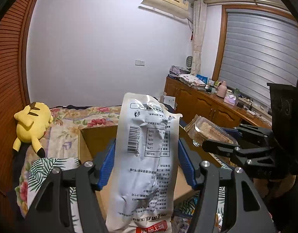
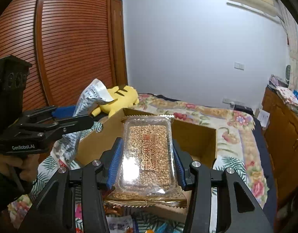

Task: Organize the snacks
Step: 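Carry the white pouch and grain bar into the box and open both tools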

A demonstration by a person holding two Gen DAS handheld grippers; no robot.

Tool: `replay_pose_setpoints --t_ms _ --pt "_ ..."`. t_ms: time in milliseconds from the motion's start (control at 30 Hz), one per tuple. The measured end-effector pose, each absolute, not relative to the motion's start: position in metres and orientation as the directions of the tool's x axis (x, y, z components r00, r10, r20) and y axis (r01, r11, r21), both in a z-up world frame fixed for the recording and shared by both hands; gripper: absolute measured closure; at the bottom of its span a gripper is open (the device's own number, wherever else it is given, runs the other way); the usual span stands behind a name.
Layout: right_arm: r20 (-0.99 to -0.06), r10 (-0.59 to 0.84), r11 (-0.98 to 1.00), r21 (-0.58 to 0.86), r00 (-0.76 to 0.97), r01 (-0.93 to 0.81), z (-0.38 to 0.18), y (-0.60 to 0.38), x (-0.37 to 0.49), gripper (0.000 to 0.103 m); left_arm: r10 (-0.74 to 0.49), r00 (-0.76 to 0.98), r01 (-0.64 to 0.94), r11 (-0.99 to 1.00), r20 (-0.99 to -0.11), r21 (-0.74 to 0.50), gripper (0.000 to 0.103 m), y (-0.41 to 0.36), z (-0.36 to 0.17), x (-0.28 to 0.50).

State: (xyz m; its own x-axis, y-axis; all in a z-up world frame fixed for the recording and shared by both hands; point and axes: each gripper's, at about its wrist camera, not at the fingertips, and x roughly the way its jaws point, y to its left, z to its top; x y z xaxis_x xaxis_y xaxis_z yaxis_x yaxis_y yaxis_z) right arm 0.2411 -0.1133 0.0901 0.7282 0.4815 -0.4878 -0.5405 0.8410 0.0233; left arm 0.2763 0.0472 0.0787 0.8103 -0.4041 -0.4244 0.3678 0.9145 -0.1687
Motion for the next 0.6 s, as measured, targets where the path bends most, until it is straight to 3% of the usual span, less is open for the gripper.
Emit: replay_pose_setpoints --t_ms 600 --pt "-0.587 0.438 0.867 0.074 0.681 -0.494 0.029 -0.110 0.307 0.054 -0.342 0.777 0.317 0.938 -0.529 -0.142 0.041 0.026 0.045 0.337"
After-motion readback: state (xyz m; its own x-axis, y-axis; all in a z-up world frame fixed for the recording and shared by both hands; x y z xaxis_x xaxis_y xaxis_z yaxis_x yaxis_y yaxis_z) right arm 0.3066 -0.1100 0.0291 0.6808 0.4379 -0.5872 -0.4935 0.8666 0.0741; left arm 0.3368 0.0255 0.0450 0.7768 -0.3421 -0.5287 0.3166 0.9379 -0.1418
